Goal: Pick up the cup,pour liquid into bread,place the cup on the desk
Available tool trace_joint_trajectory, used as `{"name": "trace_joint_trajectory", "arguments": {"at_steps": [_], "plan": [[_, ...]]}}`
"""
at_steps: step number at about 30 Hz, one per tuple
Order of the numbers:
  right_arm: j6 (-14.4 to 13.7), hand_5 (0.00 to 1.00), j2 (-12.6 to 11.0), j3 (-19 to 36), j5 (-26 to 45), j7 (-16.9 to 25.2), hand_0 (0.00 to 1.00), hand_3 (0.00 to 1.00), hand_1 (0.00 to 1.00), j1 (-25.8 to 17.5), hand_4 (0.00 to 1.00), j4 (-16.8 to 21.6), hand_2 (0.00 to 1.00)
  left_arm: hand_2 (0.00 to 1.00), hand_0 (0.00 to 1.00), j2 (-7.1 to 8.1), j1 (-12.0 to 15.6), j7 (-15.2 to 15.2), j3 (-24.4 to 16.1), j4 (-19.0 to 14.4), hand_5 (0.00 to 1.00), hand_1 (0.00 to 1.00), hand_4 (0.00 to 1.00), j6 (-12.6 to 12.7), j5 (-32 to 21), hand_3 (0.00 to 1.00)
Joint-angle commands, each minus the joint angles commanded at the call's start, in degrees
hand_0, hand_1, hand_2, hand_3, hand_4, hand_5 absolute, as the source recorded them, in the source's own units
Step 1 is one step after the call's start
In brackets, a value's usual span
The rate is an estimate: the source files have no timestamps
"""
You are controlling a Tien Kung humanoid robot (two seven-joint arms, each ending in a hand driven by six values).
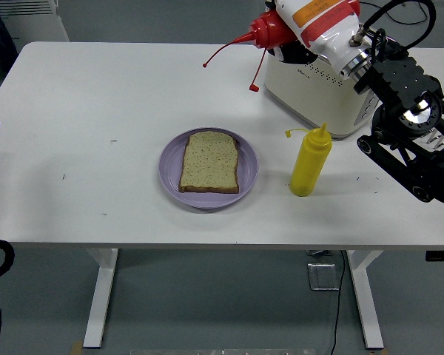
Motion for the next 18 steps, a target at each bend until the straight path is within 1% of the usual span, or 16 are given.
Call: {"name": "trace_joint_trajectory", "arguments": {"at_steps": [4, 6, 8, 10, 14, 18], "plan": [[-1.4, 0.28, 0.4, 4.8, 9.3, 0.3, 0.052, 0.2, 0.012, -2.2, 0.763, 2.6, 0.122, 0.759, 0.793, 0.0, 0.0, 0.0, 0.0, 0.0, 0.998, 0.765, 0.57, 0.0, 0.0, 0.692], [-1.7, 0.28, 0.3, 7.7, 14.2, 1.8, 0.052, 0.2, 0.012, -3.8, 0.763, 4.3, 0.122, 0.759, 0.793, 0.0, 0.0, 0.0, -0.1, 0.0, 0.998, 0.765, 0.57, 0.0, 0.0, 0.692], [-0.9, 0.28, 0.1, 11.1, 18.6, 3.6, 0.053, 0.201, 0.01, -5.6, 0.762, 6.0, 0.121, 0.759, 0.793, 0.0, 0.1, 0.0, -0.1, 0.0, 0.998, 0.765, 0.571, 0.0, 0.0, 0.692], [0.5, 0.28, -0.2, 15.0, 23.8, 5.3, 0.053, 0.201, 0.01, -7.7, 0.762, 7.4, 0.121, 0.759, 0.793, 0.0, 0.1, 0.0, -0.1, 0.0, 0.998, 0.765, 0.571, 0.0, 0.0, 0.692], [3.0, 0.278, -1.2, 21.9, 33.5, 7.1, 0.049, 0.199, 0.007, -12.0, 0.758, 9.3, 0.117, 0.759, 0.793, 0.0, 0.2, 0.0, 0.0, -0.1, 0.998, 0.763, 0.57, 0.1, 0.0, 0.692], [2.8, 0.278, -1.6, 26.9, 43.2, 10.1, 0.049, 0.199, 0.007, -16.4, 0.758, 11.0, 0.117, 0.759, 0.793, 0.0, 0.3, 0.0, 0.1, -0.1, 0.998, 0.763, 0.57, 0.1, -0.2, 0.692]]}}
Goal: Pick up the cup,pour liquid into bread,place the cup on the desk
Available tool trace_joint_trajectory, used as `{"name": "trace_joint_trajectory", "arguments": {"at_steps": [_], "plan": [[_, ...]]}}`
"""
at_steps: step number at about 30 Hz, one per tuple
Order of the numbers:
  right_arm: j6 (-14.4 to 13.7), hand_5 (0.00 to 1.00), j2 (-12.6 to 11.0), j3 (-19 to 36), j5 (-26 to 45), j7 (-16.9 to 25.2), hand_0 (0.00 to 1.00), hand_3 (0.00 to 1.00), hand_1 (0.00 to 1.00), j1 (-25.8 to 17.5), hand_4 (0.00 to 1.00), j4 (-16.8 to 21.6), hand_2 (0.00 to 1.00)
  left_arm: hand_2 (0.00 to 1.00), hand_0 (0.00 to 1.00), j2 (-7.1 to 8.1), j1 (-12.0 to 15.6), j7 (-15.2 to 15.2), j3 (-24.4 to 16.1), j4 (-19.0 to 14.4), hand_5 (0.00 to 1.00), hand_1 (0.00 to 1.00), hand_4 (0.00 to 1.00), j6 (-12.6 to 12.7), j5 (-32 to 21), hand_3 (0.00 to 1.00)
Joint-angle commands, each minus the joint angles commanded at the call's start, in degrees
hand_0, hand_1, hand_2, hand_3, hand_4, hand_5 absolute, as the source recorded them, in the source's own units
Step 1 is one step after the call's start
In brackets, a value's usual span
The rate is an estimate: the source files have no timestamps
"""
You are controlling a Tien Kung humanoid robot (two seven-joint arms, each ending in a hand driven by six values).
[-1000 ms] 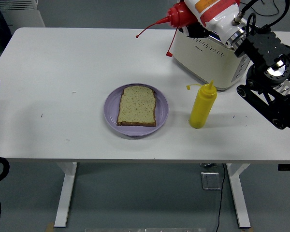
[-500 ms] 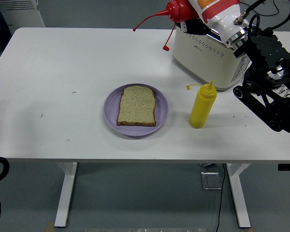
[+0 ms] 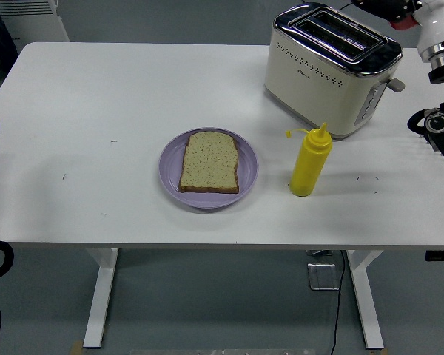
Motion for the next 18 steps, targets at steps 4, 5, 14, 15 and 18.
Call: {"name": "trace_joint_trajectory", "arguments": {"at_steps": [4, 5, 14, 15, 18], "plan": [[-1.6, 0.286, 0.2, 2.2, 9.3, 6.1, 0.048, 0.202, 0.005, -4.2, 0.761, 0.5, 0.119, 0.759, 0.792, 0.0, 0.1, 0.0, 0.2, 0.0, 0.998, 0.762, 0.57, 0.0, -0.1, 0.692], [-2.2, 0.286, 0.1, 2.5, 11.9, 7.7, 0.048, 0.202, 0.005, -5.5, 0.761, 0.4, 0.119, 0.759, 0.792, 0.0, 0.2, 0.0, 0.2, 0.0, 0.998, 0.762, 0.57, 0.0, -0.1, 0.692], [-4.1, 0.284, -1.5, 2.1, 29.2, 11.8, 0.057, 0.208, 0.01, -12.9, 0.751, -1.1, 0.126, 0.757, 0.793, 0.0, 0.2, 0.0, 0.7, 0.0, 0.998, 0.762, 0.569, 0.0, 0.0, 0.691], [-4.1, 0.284, -1.6, 2.0, 29.2, 12.1, 0.057, 0.208, 0.01, -13.7, 0.751, -1.3, 0.126, 0.757, 0.793, 0.0, 0.3, 0.0, 0.8, 0.0, 0.998, 0.762, 0.569, 0.0, 0.0, 0.691], [-4.1, 0.284, -2.2, 1.2, 30.1, 12.7, 0.057, 0.208, 0.01, -15.8, 0.751, -2.0, 0.126, 0.757, 0.793, 0.0, 0.2, 0.0, 0.7, 0.0, 0.998, 0.762, 0.569, 0.0, 0.0, 0.691]]}}
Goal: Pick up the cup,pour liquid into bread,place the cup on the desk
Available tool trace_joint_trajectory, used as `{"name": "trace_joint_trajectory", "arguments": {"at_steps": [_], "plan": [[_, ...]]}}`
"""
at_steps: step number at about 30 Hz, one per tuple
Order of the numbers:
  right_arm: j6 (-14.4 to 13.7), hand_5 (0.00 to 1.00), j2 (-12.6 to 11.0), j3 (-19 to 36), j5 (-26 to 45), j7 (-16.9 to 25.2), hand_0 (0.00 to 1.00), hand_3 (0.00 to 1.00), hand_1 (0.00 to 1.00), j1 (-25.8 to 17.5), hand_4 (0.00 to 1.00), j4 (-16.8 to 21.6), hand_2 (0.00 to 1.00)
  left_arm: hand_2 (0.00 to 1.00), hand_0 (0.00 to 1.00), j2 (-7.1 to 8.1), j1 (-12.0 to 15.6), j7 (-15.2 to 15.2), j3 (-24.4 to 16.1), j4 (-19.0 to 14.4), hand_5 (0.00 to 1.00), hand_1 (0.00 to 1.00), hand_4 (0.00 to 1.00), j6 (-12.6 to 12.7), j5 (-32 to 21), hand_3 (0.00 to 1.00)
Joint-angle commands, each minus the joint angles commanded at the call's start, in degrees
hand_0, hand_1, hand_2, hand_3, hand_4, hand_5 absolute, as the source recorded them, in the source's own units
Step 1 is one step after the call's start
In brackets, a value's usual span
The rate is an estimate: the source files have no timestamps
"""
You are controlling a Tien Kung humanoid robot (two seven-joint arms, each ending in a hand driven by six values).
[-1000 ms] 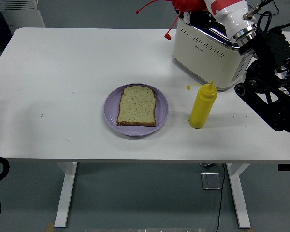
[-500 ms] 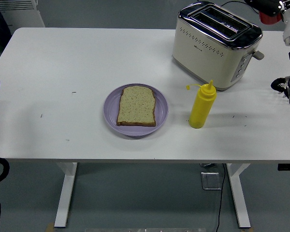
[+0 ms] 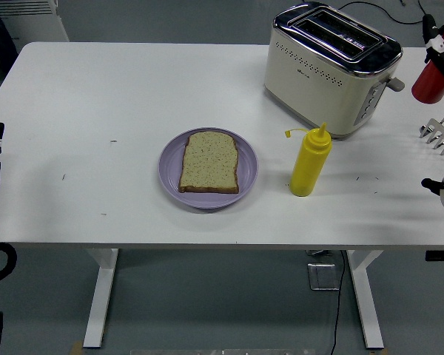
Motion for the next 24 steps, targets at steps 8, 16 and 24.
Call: {"name": "trace_joint_trajectory", "arguments": {"at_steps": [8, 16, 24], "plan": [[-0.5, 0.274, 0.2, -3.9, 2.1, 2.1, 0.059, 0.211, 0.014, -4.0, 0.733, -1.9, 0.129, 0.757, 0.793, 0.0, -0.2, 0.0, 0.1, 0.1, 0.998, 0.762, 0.569, 0.0, 0.0, 0.691], [-0.2, 0.262, 1.6, -7.9, 4.0, 3.2, 0.06, 0.215, 0.015, -6.2, 0.72, -4.3, 0.135, 0.757, 0.793, 0.0, -0.4, 0.0, 0.1, 0.1, 0.998, 0.761, 0.567, 0.0, 0.1, 0.69], [-0.3, 0.251, 3.9, -11.0, 5.4, 4.1, 0.061, 0.217, 0.014, -6.2, 0.71, -7.2, 0.136, 0.757, 0.793, 0.0, -0.5, -0.1, 0.0, 0.2, 0.998, 0.761, 0.568, 0.0, 0.1, 0.69]]}}
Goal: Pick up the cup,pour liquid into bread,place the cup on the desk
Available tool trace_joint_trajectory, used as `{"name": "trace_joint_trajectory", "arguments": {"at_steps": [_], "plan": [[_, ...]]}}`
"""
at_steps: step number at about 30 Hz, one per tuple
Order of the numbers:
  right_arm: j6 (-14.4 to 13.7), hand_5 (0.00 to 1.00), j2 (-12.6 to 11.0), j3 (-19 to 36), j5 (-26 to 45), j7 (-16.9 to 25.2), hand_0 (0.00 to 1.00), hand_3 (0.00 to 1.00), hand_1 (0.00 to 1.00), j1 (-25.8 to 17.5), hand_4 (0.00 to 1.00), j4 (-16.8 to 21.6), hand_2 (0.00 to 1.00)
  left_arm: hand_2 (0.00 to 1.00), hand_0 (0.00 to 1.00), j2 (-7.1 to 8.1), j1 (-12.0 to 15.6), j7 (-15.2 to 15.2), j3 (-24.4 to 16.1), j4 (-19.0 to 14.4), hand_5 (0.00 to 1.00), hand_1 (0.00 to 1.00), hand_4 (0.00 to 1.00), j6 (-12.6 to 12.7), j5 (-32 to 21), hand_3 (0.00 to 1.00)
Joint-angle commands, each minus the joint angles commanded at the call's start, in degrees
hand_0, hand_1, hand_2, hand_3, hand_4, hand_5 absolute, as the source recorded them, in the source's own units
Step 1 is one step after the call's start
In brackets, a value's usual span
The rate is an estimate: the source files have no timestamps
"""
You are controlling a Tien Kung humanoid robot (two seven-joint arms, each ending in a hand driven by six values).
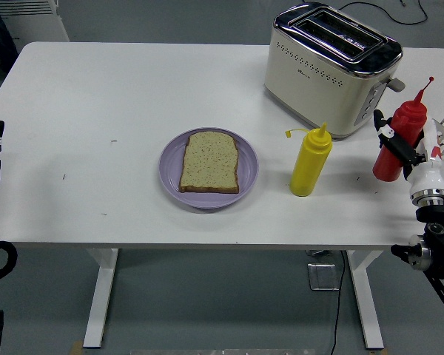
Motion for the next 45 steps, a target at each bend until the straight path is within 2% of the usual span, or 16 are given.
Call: {"name": "trace_joint_trajectory", "arguments": {"at_steps": [7, 13, 14, 17, 19, 20, 25, 26, 31, 32, 43, 44, 45], "plan": [[-0.6, 0.249, 2.2, -1.7, 0.7, 1.3, 0.064, 0.224, 0.018, 0.3, 0.707, -2.2, 0.142, 0.757, 0.793, 0.0, 0.0, 0.0, -0.1, 0.1, 0.998, 0.761, 0.567, 0.0, 0.0, 0.691], [-0.6, 0.239, 3.0, -2.8, 2.3, 2.8, 0.072, 0.231, 0.026, 1.0, 0.7, -3.5, 0.152, 0.757, 0.793, 0.0, 0.0, 0.0, -0.1, 0.1, 0.998, 0.761, 0.568, 0.0, 0.0, 0.69], [-0.6, 0.244, 3.0, -2.9, 2.5, 3.0, 0.122, 0.255, 0.086, 1.0, 0.697, -3.5, 0.194, 0.757, 0.793, 0.0, 0.0, 0.0, -0.1, 0.2, 0.998, 0.761, 0.568, 0.0, 0.0, 0.691], [-0.6, 0.244, 3.5, -3.0, 3.1, 4.3, 0.122, 0.255, 0.086, 1.3, 0.697, -4.1, 0.194, 0.757, 0.793, 0.0, 0.0, 0.0, -0.1, 0.2, 0.998, 0.761, 0.568, 0.0, 0.0, 0.691], [-0.7, 0.244, 3.7, -3.2, 3.5, 4.8, 0.122, 0.255, 0.086, 1.4, 0.697, -4.5, 0.194, 0.757, 0.793, 0.0, 0.0, 0.0, -0.2, 0.2, 0.998, 0.761, 0.568, 0.0, 0.0, 0.691], [-0.7, 0.252, 3.8, -3.2, 3.8, 5.1, 0.163, 0.277, 0.12, 1.5, 0.7, -4.8, 0.221, 0.757, 0.793, 0.0, 0.0, 0.0, -0.2, 0.2, 0.998, 0.762, 0.569, 0.0, 0.0, 0.691], [-1.0, 0.252, 4.2, -3.7, 3.8, 6.8, 0.163, 0.277, 0.12, 1.5, 0.7, -5.9, 0.221, 0.757, 0.793, 0.0, 0.0, 0.0, -0.2, 0.3, 0.998, 0.762, 0.569, 0.0, 0.0, 0.691], [-1.2, 0.259, 4.4, -3.8, 3.7, 7.2, 0.206, 0.288, 0.157, 1.6, 0.705, -6.1, 0.248, 0.758, 0.793, 0.0, 0.0, 0.0, -0.2, 0.3, 0.998, 0.761, 0.569, 0.0, 0.0, 0.691], [-1.8, 0.259, 4.7, -4.3, 4.1, 9.0, 0.206, 0.288, 0.157, 1.7, 0.705, -7.1, 0.248, 0.758, 0.793, 0.0, 0.0, 0.0, -0.1, 0.3, 0.998, 0.761, 0.569, 0.0, 0.0, 0.691], [-1.9, 0.296, 4.7, -4.4, 4.1, 9.3, 0.238, 0.297, 0.204, 1.8, 0.733, -7.2, 0.271, 0.757, 0.793, 0.0, 0.0, 0.0, -0.1, 0.3, 0.998, 0.761, 0.569, 0.0, 0.0, 0.691], [-2.0, 0.329, 4.6, -5.1, 4.6, 10.9, 0.267, 0.32, 0.239, 1.6, 0.761, -8.9, 0.298, 0.757, 0.793, 0.0, 0.0, 0.0, -0.3, 0.4, 0.998, 0.761, 0.568, 0.0, 0.0, 0.691], [-2.0, 0.366, 4.5, -5.2, 4.8, 11.2, 0.333, 0.402, 0.333, 1.6, 0.781, -9.1, 0.367, 0.757, 0.793, 0.0, 0.0, 0.0, -0.2, 0.5, 0.998, 0.761, 0.567, 0.0, 0.0, 0.691], [-2.1, 0.366, 4.5, -5.3, 5.0, 11.5, 0.333, 0.402, 0.333, 1.6, 0.781, -9.3, 0.367, 0.757, 0.793, 0.0, 0.0, 0.0, -0.2, 0.5, 0.998, 0.761, 0.567, 0.0, 0.0, 0.691]]}}
